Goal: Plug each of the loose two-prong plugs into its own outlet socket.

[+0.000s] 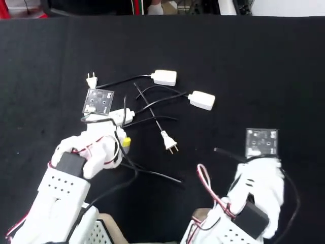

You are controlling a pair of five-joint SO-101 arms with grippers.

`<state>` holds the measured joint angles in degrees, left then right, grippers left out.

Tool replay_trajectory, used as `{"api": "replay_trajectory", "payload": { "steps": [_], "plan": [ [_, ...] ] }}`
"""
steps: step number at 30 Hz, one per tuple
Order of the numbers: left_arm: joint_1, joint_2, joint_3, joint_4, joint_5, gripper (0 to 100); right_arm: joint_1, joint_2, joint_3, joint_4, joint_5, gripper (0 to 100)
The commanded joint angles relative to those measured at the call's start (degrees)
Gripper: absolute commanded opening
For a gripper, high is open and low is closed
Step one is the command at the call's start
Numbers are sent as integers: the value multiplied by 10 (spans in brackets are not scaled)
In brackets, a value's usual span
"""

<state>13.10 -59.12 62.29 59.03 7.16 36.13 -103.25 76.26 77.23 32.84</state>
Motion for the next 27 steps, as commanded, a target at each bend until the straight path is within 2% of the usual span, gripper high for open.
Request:
{"api": "replay_trajectory", "payload": {
  "steps": [1,5,10,12,17,21,27],
  "plan": [
    [-7,-46,-10,18,-7,199,-62,-4,-13,0,-8,11],
    [-7,-72,15,18,-8,199,-111,-1,-11,-18,-36,11],
    [-17,-96,-1,52,-20,199,-136,15,-8,-29,-58,11],
    [-49,-103,-24,84,-44,199,-135,22,-8,-30,-58,11],
    [-188,-104,-69,137,-86,199,-134,51,-12,-40,-60,11],
    [-276,-103,-43,117,-113,200,-134,91,-31,-40,-61,11],
    [-310,-108,34,24,-116,200,-134,180,-113,-40,-107,11]
  ]
}}
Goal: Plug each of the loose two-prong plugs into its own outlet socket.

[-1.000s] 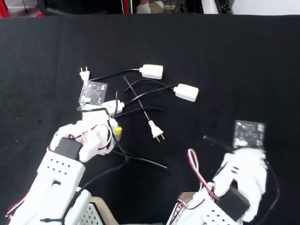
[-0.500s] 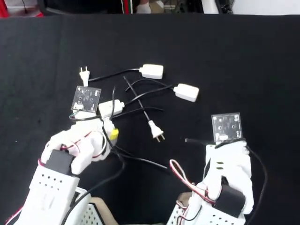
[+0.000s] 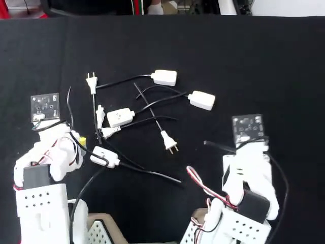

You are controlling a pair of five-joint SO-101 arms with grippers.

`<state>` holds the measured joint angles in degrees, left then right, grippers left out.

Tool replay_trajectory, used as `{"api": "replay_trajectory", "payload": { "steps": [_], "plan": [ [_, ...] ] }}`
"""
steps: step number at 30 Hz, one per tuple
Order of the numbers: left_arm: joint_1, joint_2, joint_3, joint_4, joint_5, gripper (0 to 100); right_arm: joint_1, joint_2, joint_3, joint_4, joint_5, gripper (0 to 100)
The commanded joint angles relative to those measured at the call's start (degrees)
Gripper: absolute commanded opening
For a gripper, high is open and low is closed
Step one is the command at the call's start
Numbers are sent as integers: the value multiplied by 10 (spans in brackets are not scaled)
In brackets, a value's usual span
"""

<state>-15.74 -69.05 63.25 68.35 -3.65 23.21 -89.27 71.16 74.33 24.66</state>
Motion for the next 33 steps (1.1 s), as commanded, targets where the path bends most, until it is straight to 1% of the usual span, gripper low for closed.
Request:
{"api": "replay_trajectory", "payload": {
  "steps": [1,5,7,8,11,14,17,19,22,25,29,33],
  "plan": [
    [-29,-9,32,-91,-8,200,-4,56,-77,-11,-34,11],
    [-34,-4,57,-144,-8,200,-4,116,-138,-8,-87,11],
    [-28,-6,51,-150,-8,195,-4,145,-169,-8,-108,11],
    [-12,-9,44,-149,-8,189,-4,160,-183,-8,-113,11],
    [65,-4,17,-148,-28,127,-4,197,-206,-8,-114,11],
    [177,-4,-3,-151,-39,117,-1,217,-209,-8,-113,11],
    [297,5,-10,-156,-76,116,34,218,-209,-11,-111,11],
    [355,28,-15,-176,-90,116,65,218,-211,-11,-109,11],
    [409,104,-36,-219,-92,116,91,218,-210,-8,-98,11],
    [446,229,-99,-249,-88,113,105,217,-207,-8,-97,11],
    [507,417,-224,-250,-62,112,122,217,-207,-8,-94,11],
    [563,575,-315,-250,-62,112,143,217,-206,-11,-93,11]
  ]
}}
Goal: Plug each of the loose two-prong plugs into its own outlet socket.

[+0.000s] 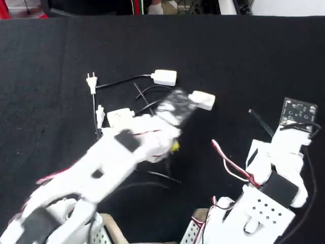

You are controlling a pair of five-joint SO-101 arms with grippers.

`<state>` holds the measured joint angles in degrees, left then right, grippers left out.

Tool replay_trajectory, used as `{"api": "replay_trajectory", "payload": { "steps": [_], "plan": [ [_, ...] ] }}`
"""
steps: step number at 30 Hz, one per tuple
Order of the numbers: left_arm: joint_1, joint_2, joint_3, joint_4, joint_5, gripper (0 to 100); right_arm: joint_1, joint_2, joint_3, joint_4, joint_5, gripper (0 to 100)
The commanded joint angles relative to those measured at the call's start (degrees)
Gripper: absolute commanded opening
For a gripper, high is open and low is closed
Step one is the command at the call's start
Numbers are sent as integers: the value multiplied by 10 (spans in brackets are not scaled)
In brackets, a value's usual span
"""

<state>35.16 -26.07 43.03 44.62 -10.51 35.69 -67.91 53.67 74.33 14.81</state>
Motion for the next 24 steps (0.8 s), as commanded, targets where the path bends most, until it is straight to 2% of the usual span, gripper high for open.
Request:
{"api": "replay_trajectory", "payload": {
  "steps": [1,7,12,17,24],
  "plan": [
    [63,177,-130,-12,6,112,23,3,-31,-11,6,11],
    [74,292,-207,-12,5,112,26,3,-25,-10,21,11],
    [85,321,-218,-19,7,112,23,3,-17,-11,21,11],
    [95,316,-256,-68,9,112,26,3,-19,-11,21,11],
    [115,350,-230,-218,48,116,27,3,-19,-11,21,11]
  ]
}}
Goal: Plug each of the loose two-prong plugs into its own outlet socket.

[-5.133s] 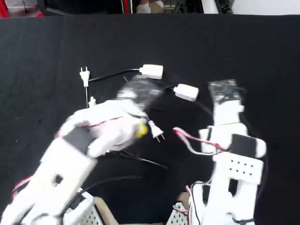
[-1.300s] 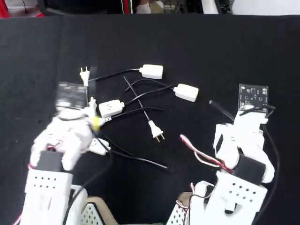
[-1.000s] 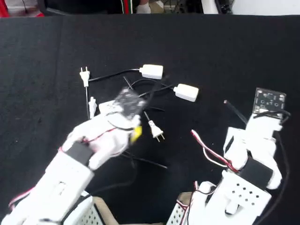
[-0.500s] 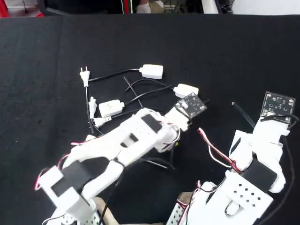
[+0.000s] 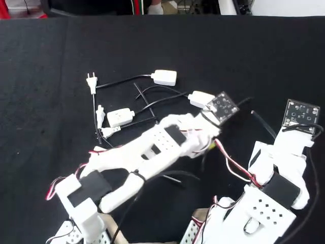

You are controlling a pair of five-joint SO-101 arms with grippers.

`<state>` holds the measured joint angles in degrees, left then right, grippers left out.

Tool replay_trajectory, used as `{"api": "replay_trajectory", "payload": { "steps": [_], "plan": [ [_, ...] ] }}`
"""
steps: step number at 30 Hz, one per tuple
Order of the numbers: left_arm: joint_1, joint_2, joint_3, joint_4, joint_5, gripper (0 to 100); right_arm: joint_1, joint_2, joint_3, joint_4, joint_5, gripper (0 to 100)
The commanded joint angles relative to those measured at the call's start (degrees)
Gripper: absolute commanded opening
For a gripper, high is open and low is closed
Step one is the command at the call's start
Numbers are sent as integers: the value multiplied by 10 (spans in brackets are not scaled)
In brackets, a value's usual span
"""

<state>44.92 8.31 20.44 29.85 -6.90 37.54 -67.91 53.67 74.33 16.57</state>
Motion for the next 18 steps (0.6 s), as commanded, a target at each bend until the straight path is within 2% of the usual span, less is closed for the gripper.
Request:
{"api": "replay_trajectory", "payload": {
  "steps": [1,4,7,12,18],
  "plan": [
    [18,13,6,-80,12,116,9,3,-19,-11,4,11],
    [17,28,20,-96,15,127,9,3,-19,-11,4,11],
    [13,31,24,-95,13,190,9,3,-19,-11,4,11],
    [14,30,-6,6,16,255,8,3,-19,-11,4,11],
    [-13,30,-72,103,17,268,6,4,-20,-11,4,11]
  ]
}}
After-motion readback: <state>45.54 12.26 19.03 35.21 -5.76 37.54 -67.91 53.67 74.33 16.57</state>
